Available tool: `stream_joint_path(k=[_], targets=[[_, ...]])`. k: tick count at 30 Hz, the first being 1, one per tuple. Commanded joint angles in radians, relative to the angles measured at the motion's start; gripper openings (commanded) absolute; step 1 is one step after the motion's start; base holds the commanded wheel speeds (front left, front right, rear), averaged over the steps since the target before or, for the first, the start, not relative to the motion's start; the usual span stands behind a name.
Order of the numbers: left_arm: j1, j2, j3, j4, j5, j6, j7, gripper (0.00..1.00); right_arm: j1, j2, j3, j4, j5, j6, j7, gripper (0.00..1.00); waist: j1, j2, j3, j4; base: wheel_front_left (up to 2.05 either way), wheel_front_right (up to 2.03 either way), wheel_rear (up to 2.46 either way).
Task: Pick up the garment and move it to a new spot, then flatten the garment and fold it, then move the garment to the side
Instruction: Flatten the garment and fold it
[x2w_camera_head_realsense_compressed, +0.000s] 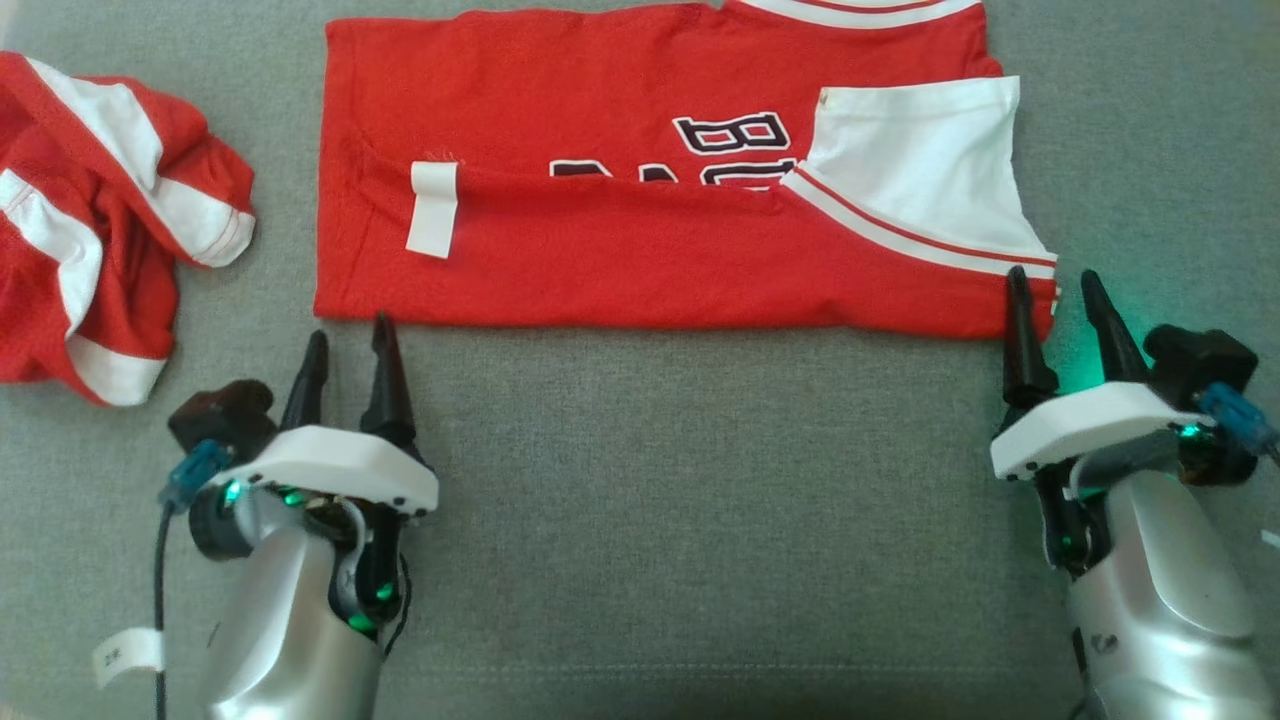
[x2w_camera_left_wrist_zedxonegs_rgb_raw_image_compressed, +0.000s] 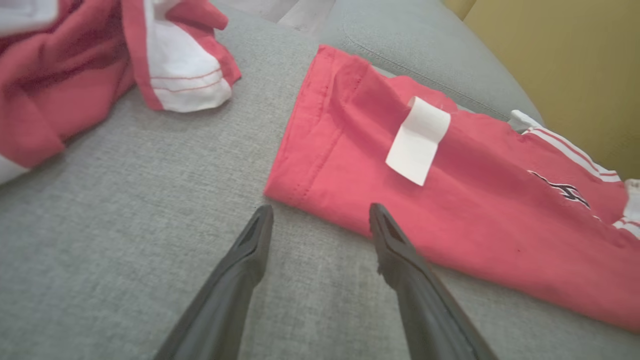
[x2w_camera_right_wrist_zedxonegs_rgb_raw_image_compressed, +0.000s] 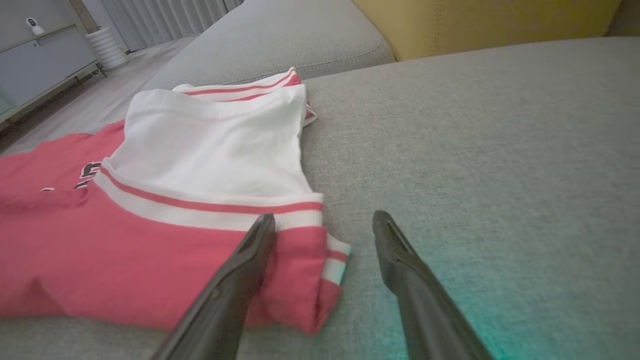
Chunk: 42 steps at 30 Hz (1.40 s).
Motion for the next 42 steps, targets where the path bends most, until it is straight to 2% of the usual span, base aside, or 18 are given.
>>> stream_joint_path(k=[1, 8, 9, 10, 11, 12, 13, 23, 35, 42], targets=[[-0.004, 0.022, 0.019, -0.033, -0.002, 0.008, -0.007, 1.00, -0.007, 0.013, 0.011, -0.042, 0.007, 0.006, 0.009, 1.00, 0.0000, 0.0000, -0.002, 0.001, 0.00, 0.00, 0.00], [-0.003, 0.022, 0.008, -0.025, -0.005, 0.014, -0.007, 1.00, 0.013, 0.018, 0.067, -0.042, 0.007, 0.006, 0.075, 1.00, 0.0000, 0.0000, -0.004, 0.003, 0.00, 0.00, 0.00], [-0.003, 0.022, 0.009, -0.022, -0.004, 0.014, -0.007, 1.00, 0.016, 0.018, 0.077, -0.041, 0.009, 0.006, 0.086, 0.90, 0.0000, 0.0000, -0.005, 0.003, 0.00, 0.00, 0.00], [-0.003, 0.022, 0.010, -0.019, -0.005, 0.014, -0.007, 1.00, 0.019, 0.019, 0.086, -0.039, 0.008, 0.006, 0.098, 0.74, 0.0000, 0.0000, -0.006, 0.003, 0.00, 0.00, 0.00], [-0.003, 0.022, 0.011, -0.017, -0.004, 0.014, -0.007, 1.00, 0.022, 0.019, 0.092, -0.039, 0.008, 0.006, 0.105, 0.36, 0.0000, 0.0000, -0.006, 0.003, 0.00, 0.00, 0.00], [-0.003, 0.022, 0.012, -0.013, -0.005, 0.014, -0.007, 1.00, 0.025, 0.019, 0.096, -0.038, 0.006, 0.006, 0.113, 0.05, 0.0000, 0.0000, -0.007, 0.003, 0.00, 0.00, 0.00], [-0.003, 0.022, 0.012, -0.010, -0.006, 0.014, -0.007, 1.00, 0.028, 0.019, 0.098, -0.036, 0.003, 0.006, 0.122, 0.00, 0.0000, 0.0000, -0.009, 0.002, 0.00, 0.00, 0.00], [-0.012, 0.022, 0.019, 0.012, -0.002, 0.008, -0.007, 1.00, 0.011, 0.011, 0.063, -0.058, -0.016, 0.006, 0.112, 0.00, 0.0000, 0.0000, -0.014, -0.010, 0.00, 0.00, 0.00], [-0.071, 0.022, 0.044, 0.040, -0.057, -0.063, -0.007, 1.00, -0.047, -0.010, 0.091, -0.115, -0.016, 0.006, 0.137, 0.00, 0.0000, 0.0000, 0.000, -0.043, 0.00, 0.00, 0.00], [-0.098, 0.022, 0.066, 0.098, -0.025, -0.050, -0.007, 1.00, -0.055, -0.001, 0.119, -0.129, -0.007, 0.006, 0.140, 0.00, 0.0000, 0.0000, 0.022, -0.055, 0.00, 0.00, 0.00]])
